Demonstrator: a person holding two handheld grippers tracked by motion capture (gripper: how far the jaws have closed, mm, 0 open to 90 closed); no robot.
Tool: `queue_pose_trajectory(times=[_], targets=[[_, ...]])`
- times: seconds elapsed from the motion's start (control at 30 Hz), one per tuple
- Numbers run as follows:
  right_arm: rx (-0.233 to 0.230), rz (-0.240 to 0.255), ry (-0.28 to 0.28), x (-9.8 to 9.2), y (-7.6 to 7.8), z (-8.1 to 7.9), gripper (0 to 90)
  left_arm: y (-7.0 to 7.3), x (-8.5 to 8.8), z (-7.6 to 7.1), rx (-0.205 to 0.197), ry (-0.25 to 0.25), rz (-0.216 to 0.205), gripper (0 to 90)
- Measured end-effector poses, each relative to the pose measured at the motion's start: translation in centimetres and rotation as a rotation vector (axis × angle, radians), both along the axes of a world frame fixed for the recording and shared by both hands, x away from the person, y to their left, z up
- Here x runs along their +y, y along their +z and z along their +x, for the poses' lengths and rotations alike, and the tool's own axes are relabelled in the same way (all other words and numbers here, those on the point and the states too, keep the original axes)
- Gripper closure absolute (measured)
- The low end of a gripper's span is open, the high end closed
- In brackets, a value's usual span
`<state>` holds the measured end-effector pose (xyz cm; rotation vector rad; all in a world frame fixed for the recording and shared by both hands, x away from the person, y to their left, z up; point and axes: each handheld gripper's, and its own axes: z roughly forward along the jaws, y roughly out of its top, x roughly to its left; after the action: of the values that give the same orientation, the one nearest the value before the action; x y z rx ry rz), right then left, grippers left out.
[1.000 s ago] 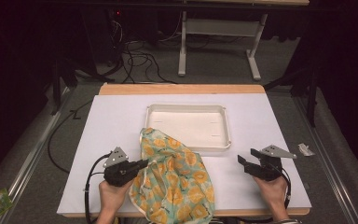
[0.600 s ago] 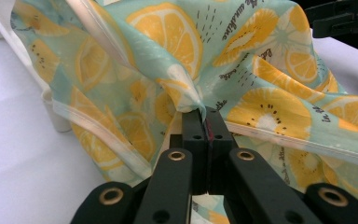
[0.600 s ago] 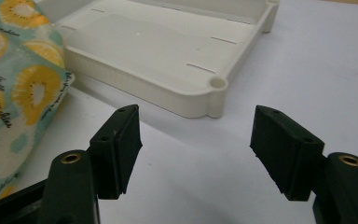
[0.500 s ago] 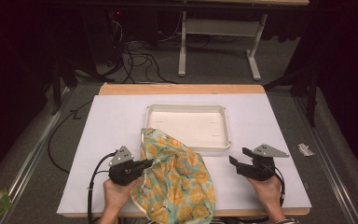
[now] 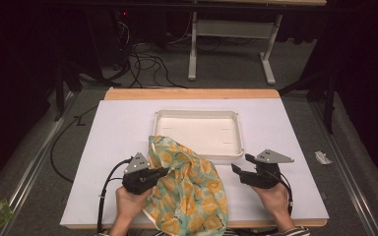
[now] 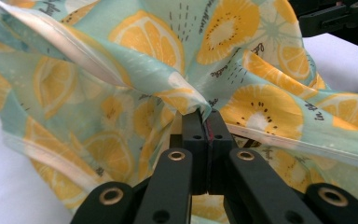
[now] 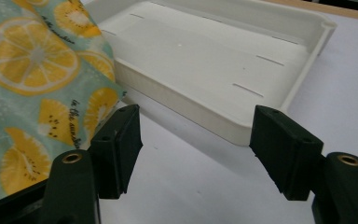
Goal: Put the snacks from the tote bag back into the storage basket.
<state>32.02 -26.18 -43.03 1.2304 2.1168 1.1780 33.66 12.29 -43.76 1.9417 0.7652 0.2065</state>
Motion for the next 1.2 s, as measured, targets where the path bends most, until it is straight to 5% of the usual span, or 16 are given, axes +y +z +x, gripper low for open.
queue_pose_trajectory(times=[1.2], targets=[[-0.007,0.032,0.237,7.6,2.2,0.1,32.7,0.6,-2.0,-0.1,-0.009,-0.048,0.014,89.8]])
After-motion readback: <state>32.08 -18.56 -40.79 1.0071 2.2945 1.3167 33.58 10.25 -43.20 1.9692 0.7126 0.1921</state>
